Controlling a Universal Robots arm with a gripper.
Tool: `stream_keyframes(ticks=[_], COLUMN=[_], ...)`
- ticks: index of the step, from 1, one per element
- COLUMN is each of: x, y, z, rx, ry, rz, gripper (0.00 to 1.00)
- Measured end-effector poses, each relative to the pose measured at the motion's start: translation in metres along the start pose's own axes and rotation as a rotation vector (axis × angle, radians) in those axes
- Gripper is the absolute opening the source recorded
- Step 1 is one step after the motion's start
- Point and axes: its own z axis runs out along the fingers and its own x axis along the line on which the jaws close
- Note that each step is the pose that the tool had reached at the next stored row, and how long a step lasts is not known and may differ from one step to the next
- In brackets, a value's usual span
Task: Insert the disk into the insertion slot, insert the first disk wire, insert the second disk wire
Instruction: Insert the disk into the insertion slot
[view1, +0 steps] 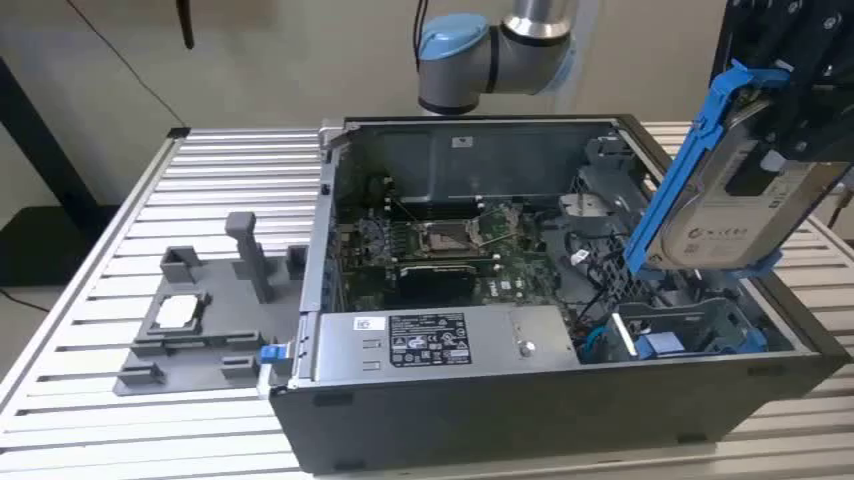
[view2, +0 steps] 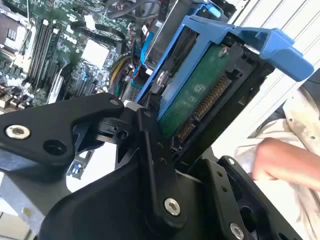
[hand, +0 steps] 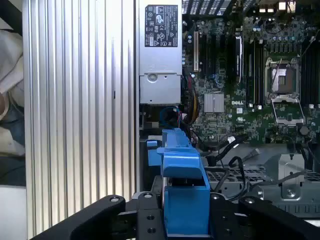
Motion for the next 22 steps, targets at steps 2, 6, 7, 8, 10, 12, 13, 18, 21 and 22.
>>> stream_keyframes(ticks=[2,6,7,8,10,12,13,18,21,22], x=[0.0,0.0,0.0,0.0,0.0,0.0,0.0,0.0,-0.0001,-0.0001], y=[0.0,0.0,0.0,0.0,0.0,0.0,-0.0001,-0.0003,-0.0006,-0.0007], z=[0.0001,0.0,0.0,0.0,0.0,0.0005,0.001,0.0067,0.0107,0.0119], rx=[0.0,0.0,0.0,0.0,0.0,0.0,0.0003,0.0024,0.0033,0.0041], ry=[0.0,0.0002,0.0003,0.0003,0.0002,0.0001,0.0001,0.0002,-0.0013,-0.0027], rz=[0.0,0.0,0.0,0.0,0.0,0.0,0.0,0.0,0.0,0.0], gripper=[0.33,0.33,0.33,0.33,0.33,0.33,0.33,0.33,0.33,0.33])
